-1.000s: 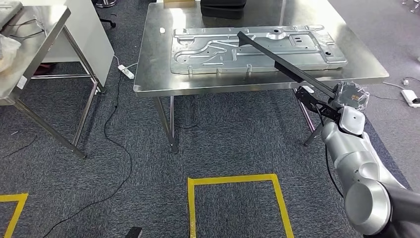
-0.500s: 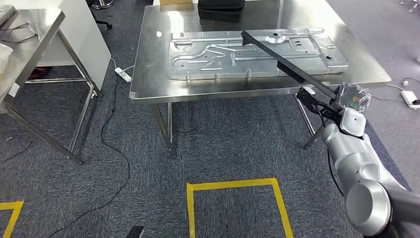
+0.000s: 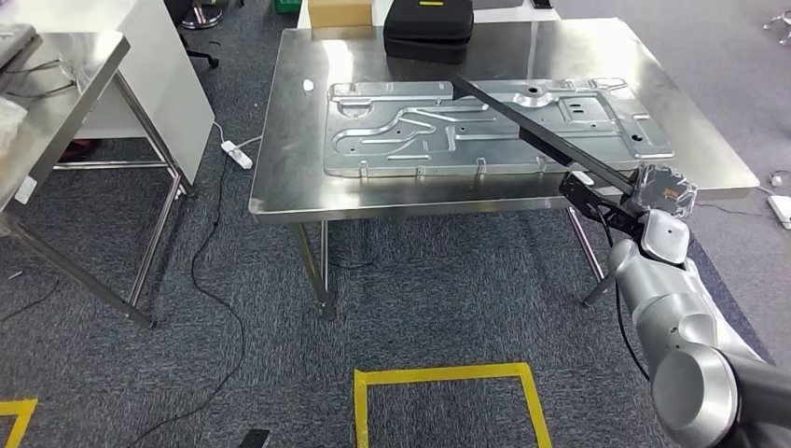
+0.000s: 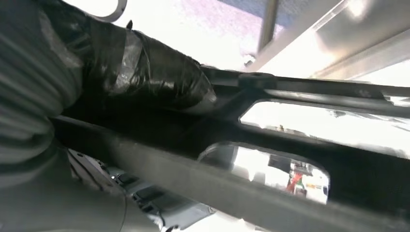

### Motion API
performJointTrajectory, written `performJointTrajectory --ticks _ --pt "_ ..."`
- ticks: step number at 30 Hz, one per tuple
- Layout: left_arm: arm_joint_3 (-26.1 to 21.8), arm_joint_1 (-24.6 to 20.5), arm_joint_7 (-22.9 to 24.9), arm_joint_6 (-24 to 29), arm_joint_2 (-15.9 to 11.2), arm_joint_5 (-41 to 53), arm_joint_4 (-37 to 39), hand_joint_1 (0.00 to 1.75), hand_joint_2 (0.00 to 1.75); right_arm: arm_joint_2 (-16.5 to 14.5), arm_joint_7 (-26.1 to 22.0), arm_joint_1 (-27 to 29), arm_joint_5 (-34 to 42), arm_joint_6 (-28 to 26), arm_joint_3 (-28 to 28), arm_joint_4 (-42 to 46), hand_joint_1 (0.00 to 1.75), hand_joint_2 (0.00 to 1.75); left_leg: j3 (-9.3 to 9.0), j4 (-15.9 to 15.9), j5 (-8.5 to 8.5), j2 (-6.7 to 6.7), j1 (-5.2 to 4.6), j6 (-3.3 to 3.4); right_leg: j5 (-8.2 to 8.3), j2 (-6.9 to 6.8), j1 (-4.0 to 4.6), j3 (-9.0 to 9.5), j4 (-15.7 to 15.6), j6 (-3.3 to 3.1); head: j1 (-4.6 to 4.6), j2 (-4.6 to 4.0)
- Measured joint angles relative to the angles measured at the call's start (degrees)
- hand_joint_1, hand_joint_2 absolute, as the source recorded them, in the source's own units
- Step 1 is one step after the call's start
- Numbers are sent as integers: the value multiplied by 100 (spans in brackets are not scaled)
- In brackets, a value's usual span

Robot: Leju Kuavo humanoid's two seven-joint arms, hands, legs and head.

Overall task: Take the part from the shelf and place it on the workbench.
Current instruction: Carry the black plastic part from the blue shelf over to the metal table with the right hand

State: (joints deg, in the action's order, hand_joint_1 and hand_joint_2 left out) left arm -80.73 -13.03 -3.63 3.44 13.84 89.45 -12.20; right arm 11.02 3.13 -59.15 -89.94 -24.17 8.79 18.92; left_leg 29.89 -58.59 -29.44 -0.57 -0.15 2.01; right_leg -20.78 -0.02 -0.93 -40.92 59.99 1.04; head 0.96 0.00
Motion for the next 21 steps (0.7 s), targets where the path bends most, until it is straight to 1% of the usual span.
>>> performJointTrajectory --ticks 1,2,3,4,5,6,8,9,10,11,12,13,14,15,16,17,18,19,20,21 --pt "1 -5 21 16 -1 1 0 0 175 2 -2 0 0 1 1 -1 175 175 -10 -11 -22 0 -6 -34 -41 9 13 4 11 -44 3 0" --pt "1 -6 34 26 -3 1 0 0 175 4 -1 1 0 0 1 2 175 175 -12 -10 -39 1 -11 -61 -36 15 3 28 13 -86 1 0" --pt "2 -5 42 30 -6 2 0 0 175 7 1 4 0 -1 2 8 175 175 -8 -59 -51 4 -10 -88 -36 22 -10 56 -6 -116 3 0" --pt "2 -8 41 27 -9 3 0 0 175 9 2 2 0 -2 2 12 175 175 53 -191 -69 10 -8 -112 -52 22 -25 96 -25 -147 4 0" --pt "2 -12 35 21 -11 6 0 0 175 10 1 -1 0 -2 3 16 175 175 183 -433 -129 15 0 -141 -69 22 -35 137 -42 -174 4 0" --pt "3 -17 26 13 -12 8 0 0 175 10 -1 -2 0 -3 4 18 175 175 375 -770 -237 20 13 -171 -91 22 -35 168 -53 -197 6 0" --pt "4 -18 14 2 -11 10 0 0 175 11 -4 3 0 -3 6 19 175 175 822 -1439 -517 24 32 -215 -141 26 -28 212 -54 -227 7 0" --pt "4 -15 19 6 -11 12 0 0 175 10 -8 9 0 -3 7 18 175 175 973 -1591 -565 24 36 -222 -166 34 -22 235 -52 -232 7 0" --pt "4 -12 25 14 -11 14 0 0 175 10 -15 16 0 -3 7 18 175 175 1032 -1549 -486 24 35 -217 -189 45 -15 263 -49 -233 7 0" --pt "4 -12 33 26 -11 18 0 0 175 9 -23 21 0 -3 8 19 175 175 983 -1292 -274 23 30 -192 -211 56 -6 298 -48 -231 7 0" --pt "4 -14 41 37 -12 23 0 0 175 9 -31 24 0 -4 10 20 175 175 858 -898 9 23 19 -146 -231 63 5 333 -49 -228 6 0" --pt "4 -19 47 49 -16 31 0 0 175 9 -39 26 0 -4 16 18 175 175 726 -512 227 26 0 -90 -247 66 16 363 -50 -220 5 0" --pt "4 -26 53 60 -21 39 0 0 175 12 -48 26 0 -4 27 17 175 175 623 -211 351 23 -23 -42 -257 67 19 378 -54 -203 5 0" --pt "6 -30 60 69 -24 45 0 0 175 23 -59 30 1 -5 42 17 175 175 563 -50 409 20 -44 -1 -262 68 17 381 -57 -180 5 0" --pt "10 -30 66 77 -27 51 0 0 175 36 -81 41 3 -8 62 16 175 175 546 -5 401 17 -62 27 -264 67 12 383 -64 -148 6 0" --pt "17 -28 70 80 -26 54 0 0 175 57 -109 54 8 -11 84 19 175 175 525 27 428 11 -64 51 -262 68 10 389 -78 -110 7 0" --pt "28 -23 72 80 -22 55 0 0 175 86 -143 72 16 -16 107 24 175 175 491 71 494 16 -50 74 -276 61 8 395 -70 -78 7 0" --pt "41 -21 74 80 -17 56 0 0 175 120 -182 85 26 -20 130 29 175 175 462 121 536 19 -33 98 -325 53 9 381 -21 -50 5 0" --pt "57 -25 73 77 -12 57 0 0 175 160 -215 89 34 -23 154 34 175 175 436 171 571 22 -14 117 -430 47 10 321 122 -27 4 0" --pt "73 -31 72 71 -5 57 0 0 175 201 -245 90 40 -23 174 38 175 175 421 199 593 25 -2 126 -575 39 6 221 350 -12 3 0"
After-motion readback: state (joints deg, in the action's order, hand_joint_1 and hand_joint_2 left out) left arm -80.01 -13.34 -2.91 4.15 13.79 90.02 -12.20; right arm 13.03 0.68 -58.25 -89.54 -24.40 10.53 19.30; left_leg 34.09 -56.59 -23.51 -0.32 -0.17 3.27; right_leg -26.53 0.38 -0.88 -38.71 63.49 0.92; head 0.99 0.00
